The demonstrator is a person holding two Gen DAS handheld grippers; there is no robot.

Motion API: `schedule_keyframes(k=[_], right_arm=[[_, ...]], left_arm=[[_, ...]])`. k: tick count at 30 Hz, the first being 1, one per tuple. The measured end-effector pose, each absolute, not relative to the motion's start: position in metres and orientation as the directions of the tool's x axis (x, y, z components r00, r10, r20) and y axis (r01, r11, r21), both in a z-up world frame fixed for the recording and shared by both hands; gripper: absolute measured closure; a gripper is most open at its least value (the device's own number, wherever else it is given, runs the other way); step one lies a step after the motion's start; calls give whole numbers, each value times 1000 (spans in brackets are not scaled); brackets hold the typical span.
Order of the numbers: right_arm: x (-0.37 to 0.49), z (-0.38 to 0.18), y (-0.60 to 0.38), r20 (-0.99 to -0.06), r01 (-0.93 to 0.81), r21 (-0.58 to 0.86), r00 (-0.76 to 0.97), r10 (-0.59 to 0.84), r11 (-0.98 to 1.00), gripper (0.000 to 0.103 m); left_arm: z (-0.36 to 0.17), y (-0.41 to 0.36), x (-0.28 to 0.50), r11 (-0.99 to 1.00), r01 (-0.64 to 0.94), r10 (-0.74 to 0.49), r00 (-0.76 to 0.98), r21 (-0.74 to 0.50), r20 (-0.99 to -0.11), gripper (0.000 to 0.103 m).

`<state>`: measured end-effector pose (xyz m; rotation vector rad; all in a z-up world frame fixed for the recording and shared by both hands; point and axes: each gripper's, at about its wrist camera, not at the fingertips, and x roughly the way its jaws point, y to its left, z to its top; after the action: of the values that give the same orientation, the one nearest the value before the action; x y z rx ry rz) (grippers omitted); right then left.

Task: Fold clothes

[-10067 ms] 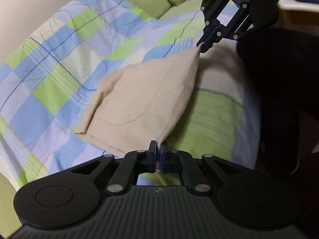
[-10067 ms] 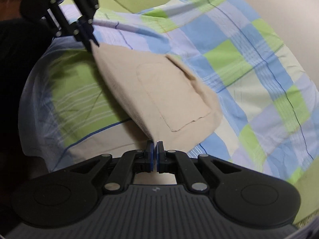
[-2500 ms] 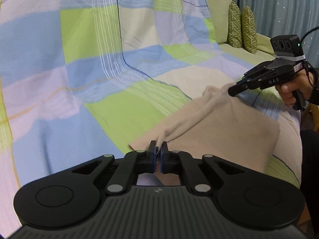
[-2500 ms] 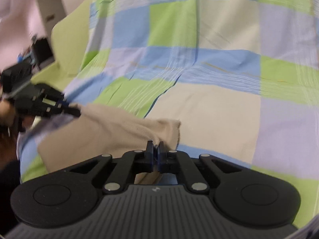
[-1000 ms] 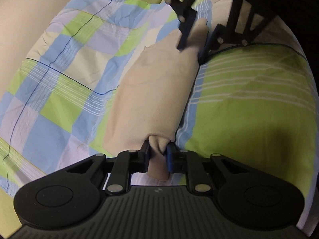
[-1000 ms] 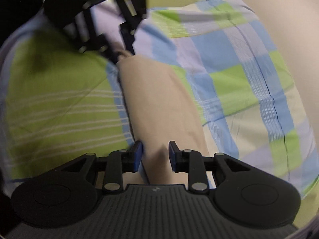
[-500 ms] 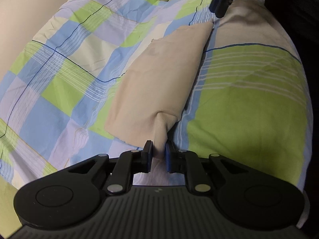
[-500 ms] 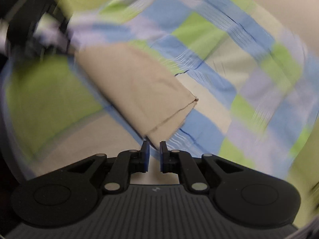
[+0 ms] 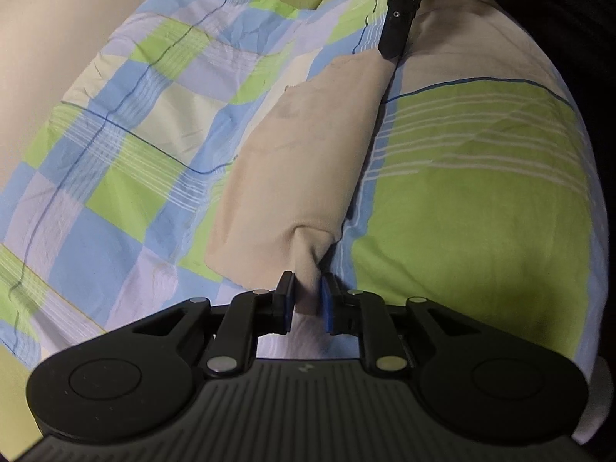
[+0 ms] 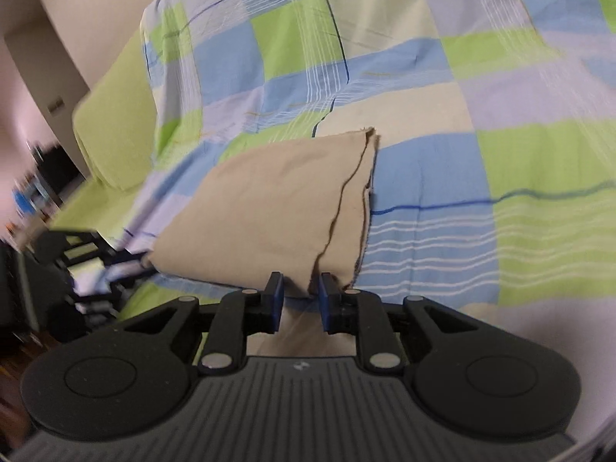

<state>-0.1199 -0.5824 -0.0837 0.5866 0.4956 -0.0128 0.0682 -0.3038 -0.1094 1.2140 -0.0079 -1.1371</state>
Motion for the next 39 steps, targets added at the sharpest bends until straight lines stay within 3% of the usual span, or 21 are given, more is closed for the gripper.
schedule_keyframes(k=[2, 3, 7, 9, 18, 20, 24, 27, 29, 31, 34, 35, 37, 38, 39], right_arm=[[-116, -88, -586, -457, 145, 538, 878, 142, 830, 102], [-118, -85, -588, -455, 151, 530, 881, 129, 835, 103], [-127, -75, -599, -434, 187, 526, 898, 72, 830, 103], [-124, -74, -593, -459, 192, 466, 887, 50, 863, 103], [-129, -80, -592, -489, 270, 452, 872, -17, 850, 103], [-134, -77, -594, -495, 315, 435, 866, -68, 844, 103], [-148, -61, -586, -477, 323, 341, 868, -134, 883, 102], [-141, -48, -563, -446, 213, 284, 892, -67, 935, 101], [-123, -49, -547, -431, 125, 276, 902, 7, 953, 101], [-108, -56, -543, -451, 110, 261, 892, 21, 959, 99], [-98, -61, -550, -527, 221, 216, 846, -77, 951, 98], [-102, -56, -546, -522, 224, 180, 847, -100, 958, 96], [-104, -44, -528, -511, 196, 63, 848, -138, 979, 78], [-103, -40, -514, -504, 164, -3, 852, -143, 987, 62], [-102, -36, -501, -496, 131, -68, 856, -147, 989, 58]], left_arm=[[-112, -306, 66, -103, 659, -687, 494, 745, -533, 91], [-115, -308, 65, -115, 645, -682, 502, 755, -533, 99], [-117, -310, 65, -124, 652, -681, 492, 748, -542, 100], [-119, -310, 64, -130, 645, -679, 496, 753, -541, 100], [-116, -301, 63, -102, 666, -667, 505, 739, -547, 100], [-111, -295, 63, -82, 683, -669, 502, 726, -548, 90], [-87, -287, 62, -6, 731, -736, 459, 682, -498, 88], [-79, -300, 64, 22, 768, -760, 429, 640, -488, 73], [-84, -311, 66, 1, 784, -750, 411, 621, -518, 71], [-91, -315, 68, -33, 787, -729, 403, 616, -554, 71], [-89, -297, 67, -21, 764, -724, 433, 644, -537, 68], [-86, -289, 68, 1, 764, -723, 446, 645, -528, 68], [-83, -276, 74, 49, 770, -709, 476, 636, -520, 68], [-82, -267, 79, 91, 775, -696, 498, 625, -517, 68], [-81, -260, 83, 129, 780, -686, 516, 612, -513, 68]])
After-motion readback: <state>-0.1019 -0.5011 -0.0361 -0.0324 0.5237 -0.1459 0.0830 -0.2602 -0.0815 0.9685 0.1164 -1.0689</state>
